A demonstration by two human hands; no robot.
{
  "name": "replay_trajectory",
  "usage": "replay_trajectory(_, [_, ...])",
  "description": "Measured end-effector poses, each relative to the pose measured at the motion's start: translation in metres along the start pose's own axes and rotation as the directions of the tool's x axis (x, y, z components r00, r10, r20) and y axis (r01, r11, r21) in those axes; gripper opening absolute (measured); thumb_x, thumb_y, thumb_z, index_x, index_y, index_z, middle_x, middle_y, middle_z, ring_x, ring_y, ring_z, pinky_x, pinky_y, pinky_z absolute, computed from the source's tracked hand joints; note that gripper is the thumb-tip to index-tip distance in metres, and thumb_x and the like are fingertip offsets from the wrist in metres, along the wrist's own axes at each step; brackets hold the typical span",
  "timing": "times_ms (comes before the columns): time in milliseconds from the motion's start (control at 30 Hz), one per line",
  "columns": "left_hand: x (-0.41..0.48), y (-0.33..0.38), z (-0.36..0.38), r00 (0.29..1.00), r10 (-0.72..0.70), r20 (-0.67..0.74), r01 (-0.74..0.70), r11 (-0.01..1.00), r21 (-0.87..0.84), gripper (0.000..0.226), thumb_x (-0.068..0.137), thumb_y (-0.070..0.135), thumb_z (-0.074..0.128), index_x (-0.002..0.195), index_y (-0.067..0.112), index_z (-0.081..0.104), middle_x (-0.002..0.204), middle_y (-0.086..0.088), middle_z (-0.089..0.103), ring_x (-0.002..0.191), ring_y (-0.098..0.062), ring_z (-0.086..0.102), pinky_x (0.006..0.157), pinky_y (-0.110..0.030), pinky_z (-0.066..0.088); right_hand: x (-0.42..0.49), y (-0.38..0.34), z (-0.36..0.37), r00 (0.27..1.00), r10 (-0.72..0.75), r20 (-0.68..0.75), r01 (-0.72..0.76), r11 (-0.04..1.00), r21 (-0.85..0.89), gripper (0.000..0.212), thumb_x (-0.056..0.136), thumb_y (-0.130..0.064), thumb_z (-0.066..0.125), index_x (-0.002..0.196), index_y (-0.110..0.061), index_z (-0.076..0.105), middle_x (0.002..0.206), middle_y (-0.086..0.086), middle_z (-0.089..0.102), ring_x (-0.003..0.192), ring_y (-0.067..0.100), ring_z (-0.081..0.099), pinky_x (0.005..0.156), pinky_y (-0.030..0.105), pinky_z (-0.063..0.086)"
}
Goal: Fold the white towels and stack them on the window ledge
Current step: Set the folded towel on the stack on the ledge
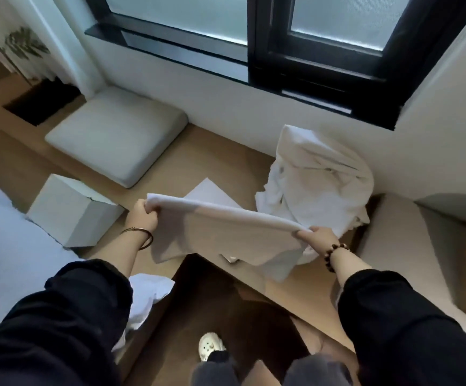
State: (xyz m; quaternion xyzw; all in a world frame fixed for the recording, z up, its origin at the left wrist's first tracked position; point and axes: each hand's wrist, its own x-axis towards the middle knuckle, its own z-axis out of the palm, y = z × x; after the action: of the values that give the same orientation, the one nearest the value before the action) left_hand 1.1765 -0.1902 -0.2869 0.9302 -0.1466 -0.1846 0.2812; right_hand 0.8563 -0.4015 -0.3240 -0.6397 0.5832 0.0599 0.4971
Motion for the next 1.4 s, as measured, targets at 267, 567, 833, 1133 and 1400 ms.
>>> replay_trajectory(267, [0.128, 0.008, 0.077, 0.988, 0.047, 0.149, -0.051, 0.998, 0.021, 0.013, 0.096, 0.018, 0.048, 0.093, 0.006, 0.044, 0.085, -0.009, 0.047, 0.083, -0.023, 0.043, 0.067, -0.03, 0.027, 0.081, -0.001, 0.066, 0.966, 0.236, -0.102, -0.184, 0.912, 0.366, 0.065, 0.089, -0.059, 0.048, 0.129, -0.008, 0.052, 0.126, 0.011, 0.056, 0.113, 0.032, 0.054, 0.094, 0.034, 0.042])
replay_trajectory(567, [0.24, -0.047, 0.168, 0.952, 0.067, 0.298, -0.128, 0.974, 0.189, 0.011, 0.094, 0.019, 0.052, 0.095, 0.011, 0.046, 0.089, -0.009, 0.053, 0.082, -0.025, 0.047, 0.068, -0.031, 0.03, 0.165, 0.024, 0.156, 0.878, 0.465, -0.111, -0.373, 0.812, 0.449, 0.054, 0.096, -0.046, 0.046, 0.126, -0.001, 0.053, 0.126, 0.02, 0.055, 0.111, 0.034, 0.053, 0.092, 0.037, 0.043])
replay_trajectory(833, [0.334, -0.055, 0.221, 0.871, 0.125, 0.474, -0.283, 0.918, 0.278, 0.022, 0.094, 0.022, 0.052, 0.109, 0.006, 0.05, 0.101, -0.015, 0.059, 0.09, -0.03, 0.051, 0.072, -0.033, 0.033, 0.207, 0.015, 0.237, 0.747, 0.664, -0.025, -0.521, 0.609, 0.599, 0.059, 0.096, -0.045, 0.048, 0.131, 0.002, 0.047, 0.132, 0.018, 0.051, 0.118, 0.033, 0.05, 0.089, 0.031, 0.037])
replay_trajectory(1133, [0.403, -0.052, 0.274, 0.846, 0.105, 0.523, -0.26, 0.937, 0.232, 0.038, 0.094, 0.03, 0.055, 0.122, 0.004, 0.053, 0.121, -0.013, 0.059, 0.11, -0.031, 0.055, 0.079, -0.029, 0.035, 0.26, 0.021, 0.277, 0.693, 0.718, -0.061, -0.439, 0.488, 0.754, 0.054, 0.095, -0.052, 0.043, 0.108, -0.002, 0.057, 0.102, 0.014, 0.059, 0.09, 0.029, 0.055, 0.081, 0.031, 0.041])
replay_trajectory(1400, [0.411, -0.074, 0.288, 0.78, 0.038, 0.624, -0.297, 0.901, 0.316, 0.028, 0.093, 0.028, 0.056, 0.106, 0.004, 0.063, 0.106, -0.016, 0.064, 0.084, -0.026, 0.051, 0.072, -0.031, 0.035, 0.27, 0.031, 0.289, 0.687, 0.726, -0.032, -0.431, 0.443, 0.786, 0.031, 0.093, -0.037, 0.055, 0.076, -0.012, 0.058, 0.087, 0.007, 0.063, 0.09, 0.027, 0.06, 0.089, 0.037, 0.049])
